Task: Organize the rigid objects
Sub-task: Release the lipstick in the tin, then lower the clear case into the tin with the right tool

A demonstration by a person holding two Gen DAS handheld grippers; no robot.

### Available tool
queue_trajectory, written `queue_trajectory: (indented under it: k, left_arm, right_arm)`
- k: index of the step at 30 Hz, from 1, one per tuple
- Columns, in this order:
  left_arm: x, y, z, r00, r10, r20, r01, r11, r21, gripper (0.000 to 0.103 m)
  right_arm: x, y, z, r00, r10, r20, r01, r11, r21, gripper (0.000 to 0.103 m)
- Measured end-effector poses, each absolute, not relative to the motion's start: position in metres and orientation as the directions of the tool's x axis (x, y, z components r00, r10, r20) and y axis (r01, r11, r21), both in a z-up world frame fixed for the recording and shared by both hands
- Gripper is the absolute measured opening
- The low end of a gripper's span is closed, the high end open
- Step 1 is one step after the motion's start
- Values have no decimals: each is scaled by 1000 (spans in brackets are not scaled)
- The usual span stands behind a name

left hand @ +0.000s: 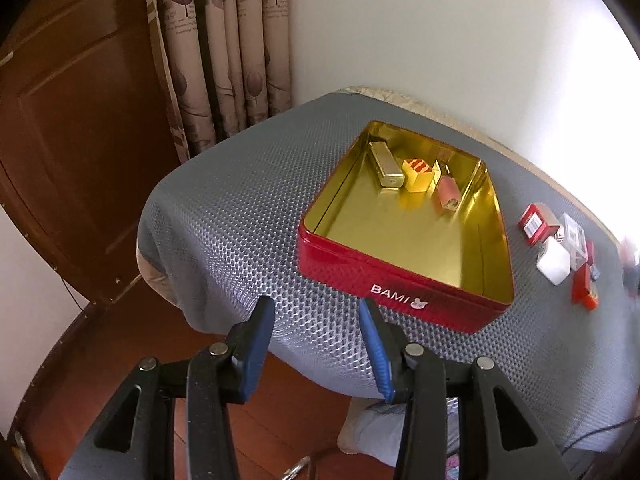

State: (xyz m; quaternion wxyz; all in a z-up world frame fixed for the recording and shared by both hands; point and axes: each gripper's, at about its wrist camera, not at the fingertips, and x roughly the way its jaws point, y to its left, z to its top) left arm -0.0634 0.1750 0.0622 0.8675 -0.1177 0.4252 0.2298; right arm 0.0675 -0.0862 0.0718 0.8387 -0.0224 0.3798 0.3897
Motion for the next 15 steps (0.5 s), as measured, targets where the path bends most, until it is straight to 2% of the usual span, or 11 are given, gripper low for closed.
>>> queue_trajectory:
  k: [5, 10, 15]
  left_arm:
    - [-66, 187, 61, 538, 251, -805, -513, 855, -76, 45]
    - [-66, 197, 57, 532, 212, -820, -534, 836, -130, 45]
    - [-65, 198, 56, 532, 203, -822, -528, 838, -135, 45]
  right_arm:
    - [68, 32, 95, 276, 686, -673, -803, 549, 230, 73]
    - [87, 123, 78, 157, 614, -773, -873, 452, 181, 73]
    - [92, 172, 57, 117, 520, -846, -917, 383, 108, 73]
